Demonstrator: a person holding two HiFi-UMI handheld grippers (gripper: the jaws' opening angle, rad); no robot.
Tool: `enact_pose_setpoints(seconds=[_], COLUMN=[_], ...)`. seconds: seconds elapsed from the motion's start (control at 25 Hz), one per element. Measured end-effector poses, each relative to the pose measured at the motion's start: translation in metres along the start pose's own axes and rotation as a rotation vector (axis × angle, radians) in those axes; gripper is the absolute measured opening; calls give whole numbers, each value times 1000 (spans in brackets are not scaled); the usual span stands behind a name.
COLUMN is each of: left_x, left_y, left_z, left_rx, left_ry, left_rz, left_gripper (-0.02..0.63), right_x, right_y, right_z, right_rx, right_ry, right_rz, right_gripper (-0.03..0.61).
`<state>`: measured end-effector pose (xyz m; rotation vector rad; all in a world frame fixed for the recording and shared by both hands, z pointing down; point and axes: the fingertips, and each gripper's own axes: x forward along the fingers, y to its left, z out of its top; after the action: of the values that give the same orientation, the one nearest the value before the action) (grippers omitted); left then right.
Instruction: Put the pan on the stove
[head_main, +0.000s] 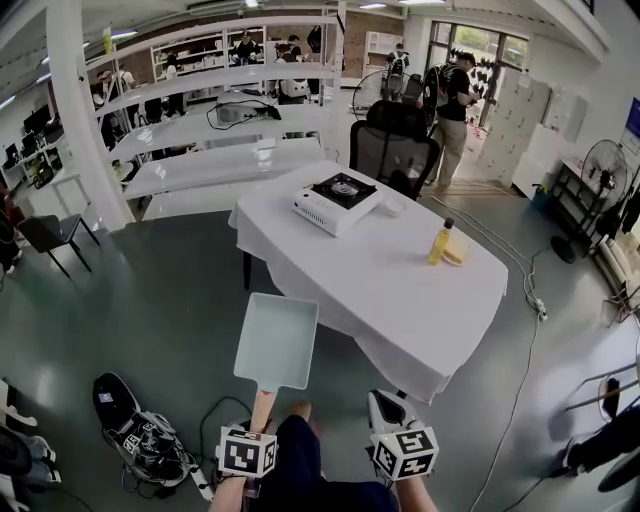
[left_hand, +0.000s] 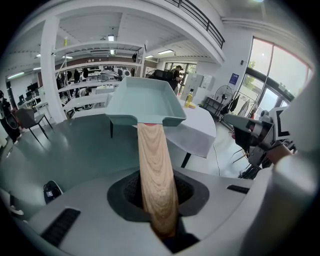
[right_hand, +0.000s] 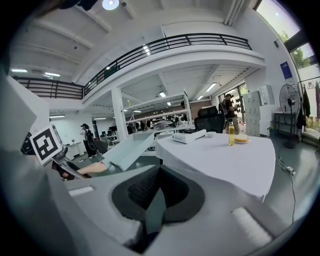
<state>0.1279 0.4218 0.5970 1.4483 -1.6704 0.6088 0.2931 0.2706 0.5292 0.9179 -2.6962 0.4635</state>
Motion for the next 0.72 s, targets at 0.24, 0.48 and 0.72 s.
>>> enact_pose_setpoints(seconds=[0.24,0.48,0.72], left_x=[18,36,52], left_y=[12,30,56], left_z=[43,87,136], left_rx=[4,25,37], left_ry=[-5,-13,-16], left_rz=[-19,-30,-31], left_gripper=[66,66,67], right_x=[39,82,128], right_y=[-10,-22,-29], right_z=[24,48,80], right_rx=[7,17,17], right_ry=[-1,-12,-29], right_rz=[-5,-21,-28], right_gripper=[2,2,2])
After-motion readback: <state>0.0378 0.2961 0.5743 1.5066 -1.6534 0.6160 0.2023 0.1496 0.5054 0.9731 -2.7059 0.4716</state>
